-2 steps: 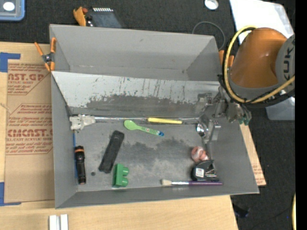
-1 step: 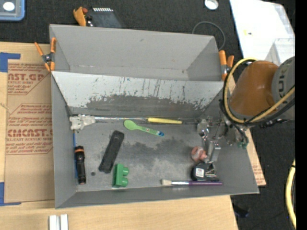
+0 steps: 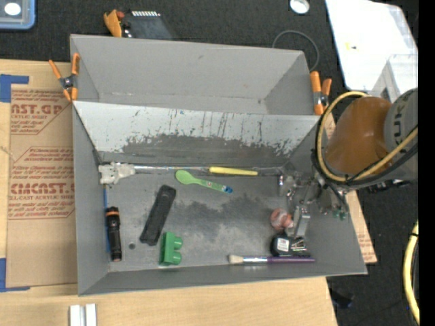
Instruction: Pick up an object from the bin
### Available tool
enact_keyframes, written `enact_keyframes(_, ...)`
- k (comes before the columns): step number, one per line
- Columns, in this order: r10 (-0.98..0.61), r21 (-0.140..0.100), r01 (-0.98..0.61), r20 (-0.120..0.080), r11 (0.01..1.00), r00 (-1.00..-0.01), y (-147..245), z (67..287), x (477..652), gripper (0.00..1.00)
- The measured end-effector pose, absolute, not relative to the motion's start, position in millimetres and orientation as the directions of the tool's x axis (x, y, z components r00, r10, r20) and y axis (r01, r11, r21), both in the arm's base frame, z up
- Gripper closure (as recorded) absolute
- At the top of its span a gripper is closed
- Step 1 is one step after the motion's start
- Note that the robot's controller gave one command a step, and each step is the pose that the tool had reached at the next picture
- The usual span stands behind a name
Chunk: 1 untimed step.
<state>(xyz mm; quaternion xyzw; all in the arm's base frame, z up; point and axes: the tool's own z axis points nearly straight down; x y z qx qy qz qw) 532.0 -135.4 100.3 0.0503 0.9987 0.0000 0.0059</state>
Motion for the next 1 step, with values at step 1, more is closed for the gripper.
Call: enact_keyframes(1, 0.184, 0.000, 0.184, -0.003, 0.983, -0.983, -127.6, 99.5, 522.2, 0.00)
